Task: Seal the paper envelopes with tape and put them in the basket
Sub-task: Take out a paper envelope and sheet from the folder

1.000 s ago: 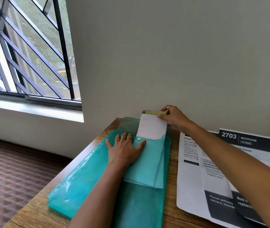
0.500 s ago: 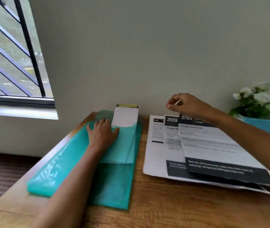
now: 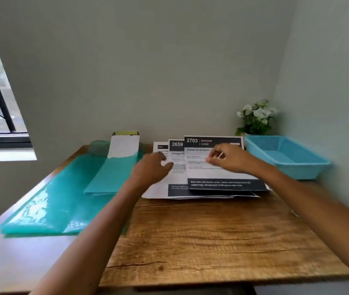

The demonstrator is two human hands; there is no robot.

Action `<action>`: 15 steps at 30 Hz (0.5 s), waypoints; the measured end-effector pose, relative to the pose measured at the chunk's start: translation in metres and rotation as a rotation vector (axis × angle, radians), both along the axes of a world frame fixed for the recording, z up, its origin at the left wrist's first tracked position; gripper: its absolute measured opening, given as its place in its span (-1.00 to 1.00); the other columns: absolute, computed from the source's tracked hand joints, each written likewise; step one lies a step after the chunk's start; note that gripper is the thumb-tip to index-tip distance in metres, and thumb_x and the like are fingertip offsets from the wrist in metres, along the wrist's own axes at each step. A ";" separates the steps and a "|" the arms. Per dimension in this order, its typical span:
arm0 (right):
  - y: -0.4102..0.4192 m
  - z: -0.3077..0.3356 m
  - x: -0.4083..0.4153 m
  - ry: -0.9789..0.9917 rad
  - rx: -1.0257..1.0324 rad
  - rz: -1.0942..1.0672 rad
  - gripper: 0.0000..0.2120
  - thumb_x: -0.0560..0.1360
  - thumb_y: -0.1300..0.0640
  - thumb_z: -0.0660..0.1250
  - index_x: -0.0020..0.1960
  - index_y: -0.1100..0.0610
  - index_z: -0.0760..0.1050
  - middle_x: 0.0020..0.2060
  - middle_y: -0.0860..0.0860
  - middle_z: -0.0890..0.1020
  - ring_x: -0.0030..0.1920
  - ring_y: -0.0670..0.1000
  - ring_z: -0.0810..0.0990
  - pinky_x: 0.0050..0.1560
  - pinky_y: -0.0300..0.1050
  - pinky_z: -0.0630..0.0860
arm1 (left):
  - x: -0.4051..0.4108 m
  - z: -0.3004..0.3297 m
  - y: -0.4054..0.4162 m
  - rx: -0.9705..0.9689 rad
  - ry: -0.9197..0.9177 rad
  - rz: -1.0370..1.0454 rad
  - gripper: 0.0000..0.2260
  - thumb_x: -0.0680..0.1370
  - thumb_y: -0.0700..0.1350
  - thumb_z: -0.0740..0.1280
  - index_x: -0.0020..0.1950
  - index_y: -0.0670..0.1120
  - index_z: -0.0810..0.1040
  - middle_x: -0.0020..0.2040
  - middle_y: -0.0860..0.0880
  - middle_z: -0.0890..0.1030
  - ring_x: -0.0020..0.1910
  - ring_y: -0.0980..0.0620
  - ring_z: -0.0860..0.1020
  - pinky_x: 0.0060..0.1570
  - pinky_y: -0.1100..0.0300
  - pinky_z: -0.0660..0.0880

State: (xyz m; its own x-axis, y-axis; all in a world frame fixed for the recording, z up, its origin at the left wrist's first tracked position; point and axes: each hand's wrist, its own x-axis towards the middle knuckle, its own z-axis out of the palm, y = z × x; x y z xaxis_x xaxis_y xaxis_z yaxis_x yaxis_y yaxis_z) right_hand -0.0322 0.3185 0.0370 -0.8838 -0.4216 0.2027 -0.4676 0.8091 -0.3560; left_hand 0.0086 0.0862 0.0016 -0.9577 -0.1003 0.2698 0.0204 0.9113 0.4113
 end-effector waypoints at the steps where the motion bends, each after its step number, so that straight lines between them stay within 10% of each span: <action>1: 0.008 -0.004 0.009 -0.019 0.060 0.029 -0.60 0.47 -0.17 0.32 0.17 0.07 0.51 0.20 0.06 0.54 0.14 -0.01 0.50 0.12 -0.13 0.43 | 0.005 -0.005 0.014 0.008 -0.007 -0.026 -0.59 0.54 0.12 0.25 0.31 -0.07 0.47 0.29 -0.07 0.52 0.23 -0.07 0.49 0.20 -0.02 0.45; 7: 0.007 -0.032 0.028 -0.085 0.216 0.131 -0.27 0.35 -0.31 0.37 0.41 -0.05 0.28 0.42 -0.05 0.28 0.37 -0.01 0.32 0.37 -0.04 0.29 | 0.003 -0.019 0.027 -0.023 -0.119 -0.050 -0.57 0.55 0.10 0.24 0.38 -0.03 0.40 0.35 -0.07 0.46 0.28 -0.06 0.44 0.24 0.00 0.42; 15: 0.025 -0.044 0.028 -0.097 0.157 0.163 -0.31 0.41 -0.26 0.33 0.45 -0.07 0.21 0.44 -0.09 0.26 0.38 -0.06 0.30 0.37 -0.07 0.31 | -0.001 -0.035 0.027 -0.064 -0.119 -0.016 -0.49 0.54 0.19 0.22 0.44 0.04 0.29 0.41 -0.05 0.38 0.35 -0.05 0.37 0.31 -0.01 0.35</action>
State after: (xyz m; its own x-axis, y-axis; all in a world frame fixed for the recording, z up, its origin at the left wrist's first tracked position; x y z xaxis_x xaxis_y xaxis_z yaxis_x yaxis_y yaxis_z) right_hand -0.0037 0.3431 -0.0070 -0.8137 -0.5798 0.0404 -0.5661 0.7748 -0.2813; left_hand 0.0073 0.1136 -0.0334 -0.9846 -0.0711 0.1599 -0.0103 0.9358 0.3523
